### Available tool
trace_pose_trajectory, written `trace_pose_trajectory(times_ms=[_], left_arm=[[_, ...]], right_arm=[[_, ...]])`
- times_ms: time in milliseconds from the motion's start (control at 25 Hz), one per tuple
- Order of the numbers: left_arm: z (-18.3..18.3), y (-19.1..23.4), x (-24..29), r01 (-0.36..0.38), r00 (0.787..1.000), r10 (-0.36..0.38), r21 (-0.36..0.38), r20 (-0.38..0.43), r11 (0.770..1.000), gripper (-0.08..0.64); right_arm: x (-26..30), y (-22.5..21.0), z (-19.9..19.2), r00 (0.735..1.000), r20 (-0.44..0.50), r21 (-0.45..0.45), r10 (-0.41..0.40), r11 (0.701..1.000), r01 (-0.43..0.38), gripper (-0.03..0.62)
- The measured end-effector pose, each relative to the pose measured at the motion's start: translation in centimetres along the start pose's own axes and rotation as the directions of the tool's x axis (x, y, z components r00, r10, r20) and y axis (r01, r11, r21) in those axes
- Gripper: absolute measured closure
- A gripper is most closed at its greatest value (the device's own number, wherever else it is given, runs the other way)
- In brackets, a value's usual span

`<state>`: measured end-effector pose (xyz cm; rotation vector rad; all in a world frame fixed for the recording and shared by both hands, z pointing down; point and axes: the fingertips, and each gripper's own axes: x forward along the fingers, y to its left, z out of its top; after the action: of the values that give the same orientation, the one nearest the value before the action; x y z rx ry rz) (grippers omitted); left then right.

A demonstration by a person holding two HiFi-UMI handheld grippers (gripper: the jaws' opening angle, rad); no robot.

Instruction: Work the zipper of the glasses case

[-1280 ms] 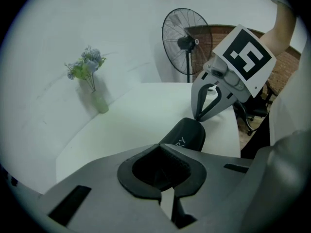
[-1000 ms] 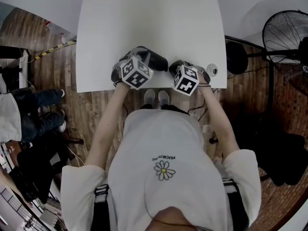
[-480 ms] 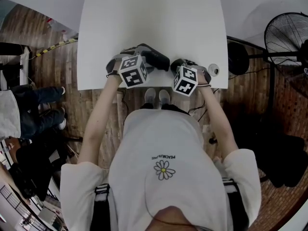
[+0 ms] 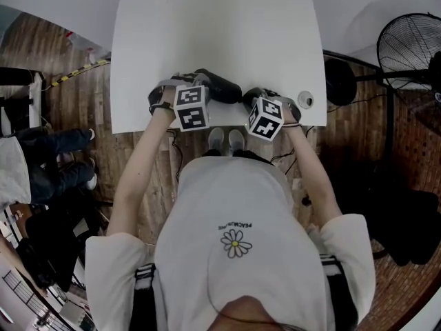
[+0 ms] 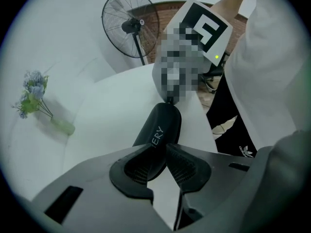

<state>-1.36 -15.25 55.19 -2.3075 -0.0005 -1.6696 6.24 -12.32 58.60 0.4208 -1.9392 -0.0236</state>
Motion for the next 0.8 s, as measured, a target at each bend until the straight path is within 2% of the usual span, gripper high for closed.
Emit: trace_pose_trajectory(times_ms=[200,360,440,520,640,760,800], left_arm=[[0.4,-0.4,0.1,0.004,1.000,-0.004,-0.003,-0.021,1.000,0.465],[0.3,-0.4,0.1,0.000,1.000,0.000,-0.018,-0.007,1.000,0.465],[0.3,-0.4,0.2,-0.003,1.000,0.002,-0.022,-0.011,1.000,0.465],[0.2,-0.4,0.2,-0.007,1.000,0.007,-0.031,-0.013,1.000,0.465],[0.2,-0.3,0.1,-0.019,1.000,0.020,-0.064,0.017,0.998,0.465],[0.6,0.3,-0.5,-0.029,0.993,0.048,-0.171,0.107,0.985,0.467],[0.8,0.7,-0.9,-0.040,0.988,0.070,-0.211,0.135,0.977,0.500]], right_arm=[[-0.8,1.8,0.3,0.999,0.032,0.062,0.028,0.998,-0.030,0.584],[-0.3,4.0,2.3,0.995,0.071,0.108,0.073,0.991,-0.080,0.584],[0.0,4.5,3.1,0.994,0.091,0.183,0.059,0.980,-0.075,0.583],[0.2,4.6,3.8,0.991,0.129,0.303,0.032,0.950,-0.070,0.583],[0.5,4.4,4.2,0.993,0.119,0.385,-0.021,0.923,-0.027,0.583],[0.3,2.7,2.8,0.995,0.061,0.388,-0.084,0.920,0.054,0.584],[0.1,1.7,2.1,0.993,0.034,0.376,-0.110,0.922,0.090,0.584]])
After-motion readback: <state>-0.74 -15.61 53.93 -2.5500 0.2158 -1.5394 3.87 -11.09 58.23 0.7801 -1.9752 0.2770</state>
